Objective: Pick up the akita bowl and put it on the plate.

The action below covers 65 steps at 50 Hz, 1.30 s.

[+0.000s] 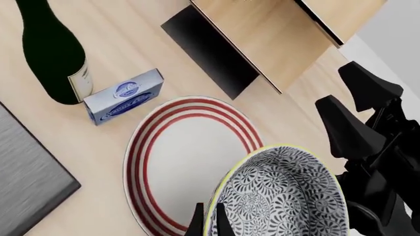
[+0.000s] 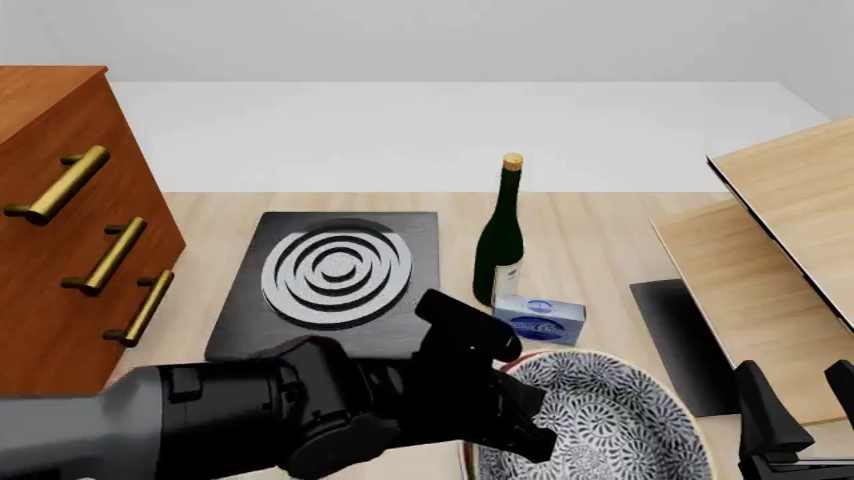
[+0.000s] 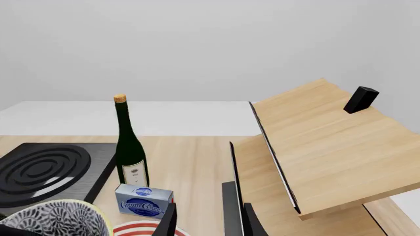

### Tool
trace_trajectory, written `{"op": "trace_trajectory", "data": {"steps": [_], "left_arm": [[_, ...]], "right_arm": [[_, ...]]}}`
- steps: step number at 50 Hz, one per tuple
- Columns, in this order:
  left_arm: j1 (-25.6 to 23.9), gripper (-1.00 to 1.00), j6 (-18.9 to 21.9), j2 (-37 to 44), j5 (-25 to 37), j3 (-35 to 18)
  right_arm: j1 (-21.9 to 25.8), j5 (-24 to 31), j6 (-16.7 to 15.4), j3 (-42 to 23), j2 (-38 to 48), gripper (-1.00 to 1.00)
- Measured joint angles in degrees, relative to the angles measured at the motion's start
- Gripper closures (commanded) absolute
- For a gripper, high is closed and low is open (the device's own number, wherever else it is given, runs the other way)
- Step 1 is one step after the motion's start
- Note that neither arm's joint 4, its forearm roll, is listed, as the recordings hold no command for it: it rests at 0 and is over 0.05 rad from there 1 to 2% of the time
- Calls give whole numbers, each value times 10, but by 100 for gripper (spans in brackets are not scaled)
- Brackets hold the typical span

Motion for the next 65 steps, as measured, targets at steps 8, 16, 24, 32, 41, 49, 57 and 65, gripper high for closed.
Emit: {"op": "trace_trajectory", "data": {"steps": [8,16,24,32,41,49,57,65], "left_arm": [[7,100,2,17,-9,-10],[15,100,2,36,-19,-18],[20,100,3,55,-31,-23],[22,100,4,73,-44,-25],[19,100,1,91,-60,-23],[21,100,-1,102,-71,-22],[23,100,-5,111,-82,-19],[24,100,-8,119,-94,-18]], "right_arm": [[0,0,0,0,0,-100],[0,0,0,0,0,-100],[0,0,0,0,0,-100],[0,0,0,0,0,-100],[0,0,0,0,0,-100],[0,0,0,0,0,-100],[0,0,0,0,0,-100],[0,0,0,0,0,-100]]}}
